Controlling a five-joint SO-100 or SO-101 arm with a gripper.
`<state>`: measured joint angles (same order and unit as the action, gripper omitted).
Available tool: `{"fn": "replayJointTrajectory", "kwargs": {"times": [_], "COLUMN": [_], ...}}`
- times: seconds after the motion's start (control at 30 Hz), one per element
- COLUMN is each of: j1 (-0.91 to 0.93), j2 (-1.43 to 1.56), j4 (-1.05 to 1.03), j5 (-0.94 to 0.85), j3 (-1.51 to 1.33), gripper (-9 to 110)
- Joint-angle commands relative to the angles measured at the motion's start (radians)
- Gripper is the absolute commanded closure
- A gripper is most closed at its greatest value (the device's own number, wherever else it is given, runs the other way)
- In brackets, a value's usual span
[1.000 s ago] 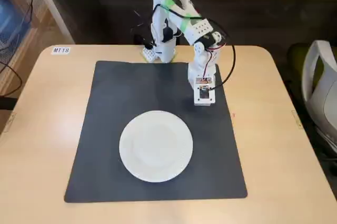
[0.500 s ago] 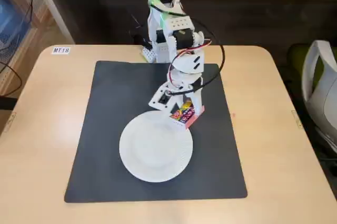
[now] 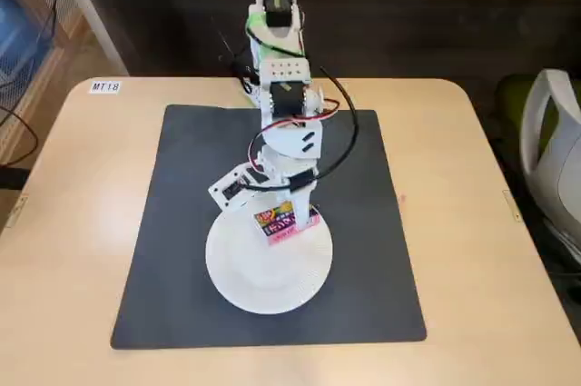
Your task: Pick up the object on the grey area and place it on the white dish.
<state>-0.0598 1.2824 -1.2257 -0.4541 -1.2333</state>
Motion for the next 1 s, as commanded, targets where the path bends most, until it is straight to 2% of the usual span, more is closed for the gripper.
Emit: {"fn": "replayJointTrajectory", "kwargs": {"times": [0.0,0.27,0.47,0.63,0.87,0.97], "j1": [0.023,0.046,0.052,0.063,0.094,0.1], "j2": [-0.034,-0.196,-0.259,-0.259,-0.156,-0.08], "j4": [-0.015,-0.051,-0.141,-0.173,-0.225,-0.216], "j5": [0.038,0.12,0.147,0.173,0.259,0.319], "j3": [0.115,0.236,0.314,0.321,0.324,0.327], "gripper": [87,83,63,57,64,73]}}
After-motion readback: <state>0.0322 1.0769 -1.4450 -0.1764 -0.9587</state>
